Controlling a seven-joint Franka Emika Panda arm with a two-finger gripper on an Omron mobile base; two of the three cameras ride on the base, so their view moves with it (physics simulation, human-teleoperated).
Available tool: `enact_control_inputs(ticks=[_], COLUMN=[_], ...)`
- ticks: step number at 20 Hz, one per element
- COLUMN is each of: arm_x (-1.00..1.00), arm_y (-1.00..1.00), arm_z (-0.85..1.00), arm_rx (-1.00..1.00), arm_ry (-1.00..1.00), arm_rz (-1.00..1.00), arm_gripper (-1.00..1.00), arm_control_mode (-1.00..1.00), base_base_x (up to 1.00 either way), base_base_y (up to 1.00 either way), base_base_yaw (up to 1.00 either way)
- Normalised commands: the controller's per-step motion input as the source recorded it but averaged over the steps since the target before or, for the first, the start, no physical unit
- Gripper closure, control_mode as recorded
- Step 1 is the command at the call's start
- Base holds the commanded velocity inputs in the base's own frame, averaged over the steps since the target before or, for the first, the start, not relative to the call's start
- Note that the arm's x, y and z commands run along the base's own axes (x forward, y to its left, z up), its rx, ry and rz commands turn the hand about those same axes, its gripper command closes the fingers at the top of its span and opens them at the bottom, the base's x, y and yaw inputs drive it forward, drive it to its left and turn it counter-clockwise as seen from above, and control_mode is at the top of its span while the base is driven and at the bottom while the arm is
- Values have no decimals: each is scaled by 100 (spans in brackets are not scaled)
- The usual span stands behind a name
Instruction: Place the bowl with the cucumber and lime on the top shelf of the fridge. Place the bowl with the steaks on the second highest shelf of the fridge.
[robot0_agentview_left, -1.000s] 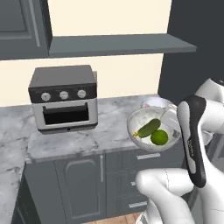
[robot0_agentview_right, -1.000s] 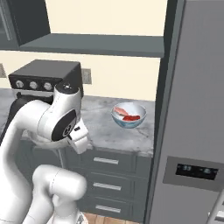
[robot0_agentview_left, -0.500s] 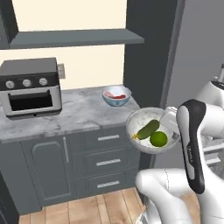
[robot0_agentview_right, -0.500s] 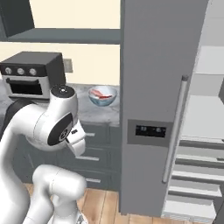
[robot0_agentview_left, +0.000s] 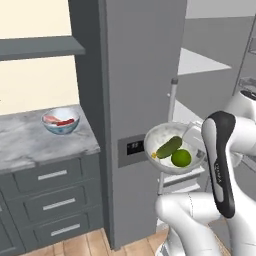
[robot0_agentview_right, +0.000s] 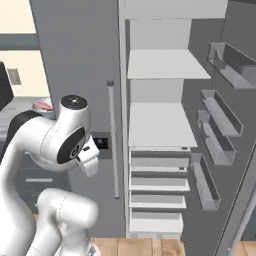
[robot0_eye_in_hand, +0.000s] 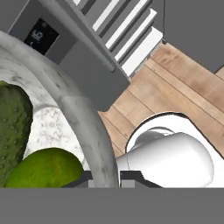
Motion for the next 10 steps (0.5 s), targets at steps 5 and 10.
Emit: enact_control_inputs(ticks=[5,10], arm_x=[0,0], arm_y=[0,0], arm_z=[0,0], arm_rx=[0,0], arm_ry=[0,0], arm_rz=[0,0], arm_gripper=[100,100], arm_control_mode=[100,100], base_base_x=[46,58], base_base_y=[-53,-17], base_base_yaw=[-24,-9])
